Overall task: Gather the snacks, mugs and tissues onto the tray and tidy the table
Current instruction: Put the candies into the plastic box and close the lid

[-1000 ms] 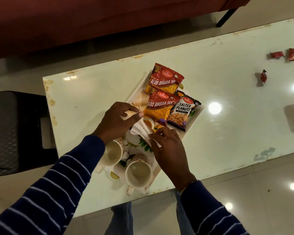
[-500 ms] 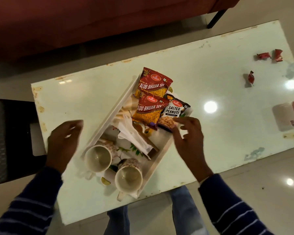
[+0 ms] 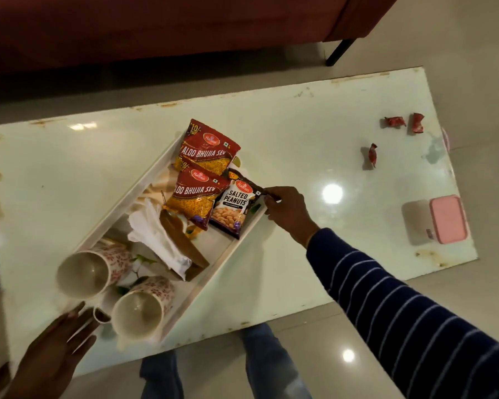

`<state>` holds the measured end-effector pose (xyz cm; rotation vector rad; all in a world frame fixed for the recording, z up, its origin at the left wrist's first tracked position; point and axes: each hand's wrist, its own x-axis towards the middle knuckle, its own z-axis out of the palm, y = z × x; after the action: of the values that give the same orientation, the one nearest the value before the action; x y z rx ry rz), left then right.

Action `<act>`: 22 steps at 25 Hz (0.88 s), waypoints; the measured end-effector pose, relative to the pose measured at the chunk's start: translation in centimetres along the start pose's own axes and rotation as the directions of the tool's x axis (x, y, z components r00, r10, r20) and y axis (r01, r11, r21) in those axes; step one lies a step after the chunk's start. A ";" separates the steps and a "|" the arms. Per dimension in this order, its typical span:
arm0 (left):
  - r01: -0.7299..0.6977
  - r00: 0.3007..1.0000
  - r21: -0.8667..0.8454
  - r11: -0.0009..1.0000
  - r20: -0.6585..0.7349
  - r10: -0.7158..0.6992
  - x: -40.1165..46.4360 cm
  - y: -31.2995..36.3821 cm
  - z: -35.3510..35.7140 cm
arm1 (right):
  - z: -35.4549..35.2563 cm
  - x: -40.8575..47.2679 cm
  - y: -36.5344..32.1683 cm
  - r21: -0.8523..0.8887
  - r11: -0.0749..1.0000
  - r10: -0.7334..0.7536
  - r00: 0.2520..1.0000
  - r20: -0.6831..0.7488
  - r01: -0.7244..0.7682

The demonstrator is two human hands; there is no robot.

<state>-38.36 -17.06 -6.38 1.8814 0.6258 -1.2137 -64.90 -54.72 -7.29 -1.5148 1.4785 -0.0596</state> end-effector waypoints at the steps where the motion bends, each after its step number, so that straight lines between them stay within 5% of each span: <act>1: -0.036 0.999 0.003 0.999 0.018 0.036 -0.4 -0.5 0.7 | 0.0 0.0 -0.3 -0.010 1.000 -0.006 1.000 0.007 0.006; 7: -0.256 0.966 0.029 0.966 0.045 0.254 -1.5 -1.6 2.6 | 0.1 0.1 -0.5 -0.039 0.999 0.009 0.999 -0.042 -0.010; 9: -0.252 0.968 0.010 0.968 -0.005 0.253 -1.1 -1.5 2.7 | 0.5 0.0 -0.5 -0.079 0.997 -0.010 0.998 -0.060 0.005; 22: -0.135 0.965 0.027 0.991 0.231 0.125 -4.9 -9.9 12.4 | -6.9 6.3 -1.0 -0.325 0.936 -0.186 0.975 -0.123 0.137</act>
<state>-54.22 -21.65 -8.23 1.7539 0.3490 -1.3411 -66.82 -63.86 -6.64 -1.9275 1.5325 -0.0387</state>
